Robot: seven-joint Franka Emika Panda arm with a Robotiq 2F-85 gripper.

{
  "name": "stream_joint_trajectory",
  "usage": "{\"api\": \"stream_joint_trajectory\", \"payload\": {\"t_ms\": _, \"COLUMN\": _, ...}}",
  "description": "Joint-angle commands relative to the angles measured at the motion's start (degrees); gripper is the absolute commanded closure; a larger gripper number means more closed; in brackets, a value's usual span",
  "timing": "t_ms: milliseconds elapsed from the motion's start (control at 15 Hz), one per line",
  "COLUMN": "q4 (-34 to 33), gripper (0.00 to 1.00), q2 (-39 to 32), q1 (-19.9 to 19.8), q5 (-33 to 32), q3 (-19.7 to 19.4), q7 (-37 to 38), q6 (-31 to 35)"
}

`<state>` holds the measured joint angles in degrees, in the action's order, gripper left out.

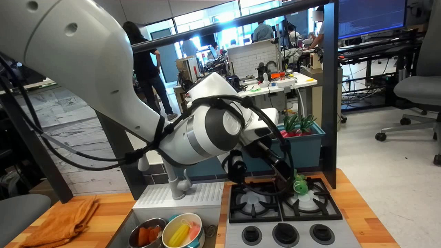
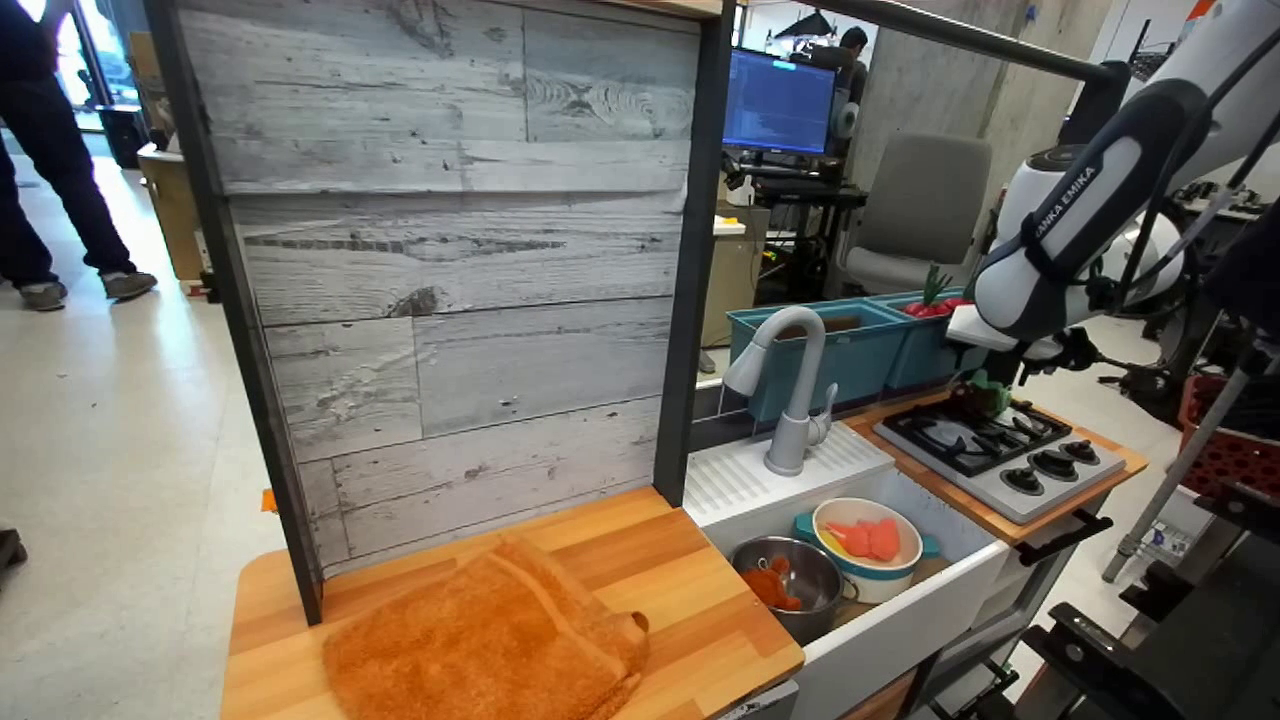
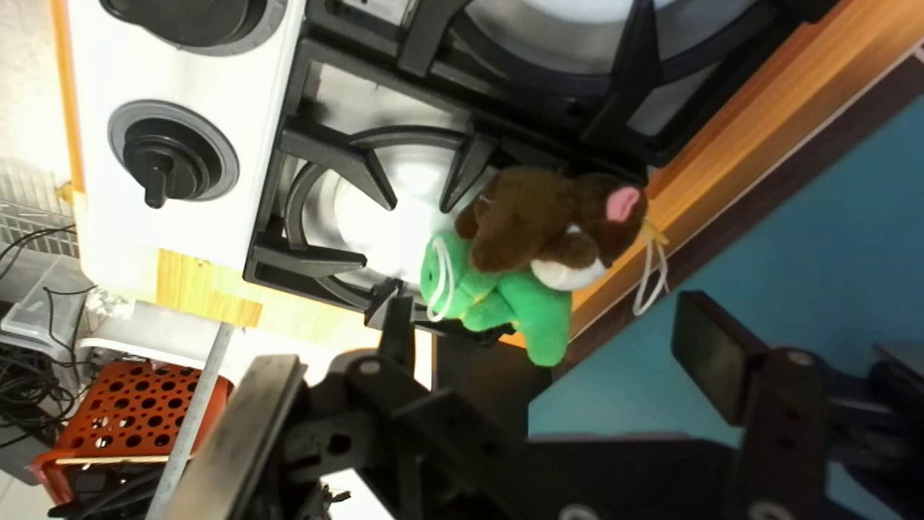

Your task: Pick the objects on the counter and the stove and put them in the pots in the sink, then wipe the counter with the cloth

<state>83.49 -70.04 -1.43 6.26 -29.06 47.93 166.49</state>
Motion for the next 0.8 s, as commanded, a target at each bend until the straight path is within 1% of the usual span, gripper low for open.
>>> {"api": "stream_joint_trajectory", "payload": {"t_ms": 0, "q4": -2.5, "gripper": 0.42, "q2": -0.9, "q1": 0.2, "q5": 0.7, "q3": -0.1, "q7": 0.4, "q6": -1.8}}
{"api": "stream_joint_trajectory", "payload": {"t_ms": 133, "q4": -3.3, "gripper": 0.58, "q2": -1.7, "q1": 0.3, "q5": 0.7, "q3": -0.1, "q7": 0.8, "q6": -1.9}}
{"api": "stream_joint_trajectory", "payload": {"t_ms": 267, "q4": -3.8, "gripper": 0.71, "q2": -2.1, "q1": 0.3, "q5": 0.7, "q3": -0.1, "q7": 0.9, "q6": -1.9}}
{"api": "stream_joint_trajectory", "payload": {"t_ms": 467, "q4": -5.0, "gripper": 0.95, "q2": -3.0, "q1": 0.1, "q5": 0.6, "q3": 0.0, "q7": 1.1, "q6": -2.4}}
{"api": "stream_joint_trajectory", "payload": {"t_ms": 533, "q4": -5.5, "gripper": 0.99, "q2": -3.3, "q1": -0.1, "q5": 0.7, "q3": 0.2, "q7": 1.2, "q6": -2.6}}
{"api": "stream_joint_trajectory", "payload": {"t_ms": 600, "q4": -6.0, "gripper": 1.00, "q2": -3.6, "q1": -0.3, "q5": 0.6, "q3": 0.4, "q7": 1.1, "q6": -3.2}}
{"api": "stream_joint_trajectory", "payload": {"t_ms": 667, "q4": -6.4, "gripper": 1.00, "q2": -4.0, "q1": -0.3, "q5": 0.5, "q3": 0.4, "q7": 1.3, "q6": -3.5}}
{"api": "stream_joint_trajectory", "payload": {"t_ms": 733, "q4": -6.8, "gripper": 0.96, "q2": -4.4, "q1": -0.2, "q5": 0.4, "q3": 0.3, "q7": 1.5, "q6": -4.1}}
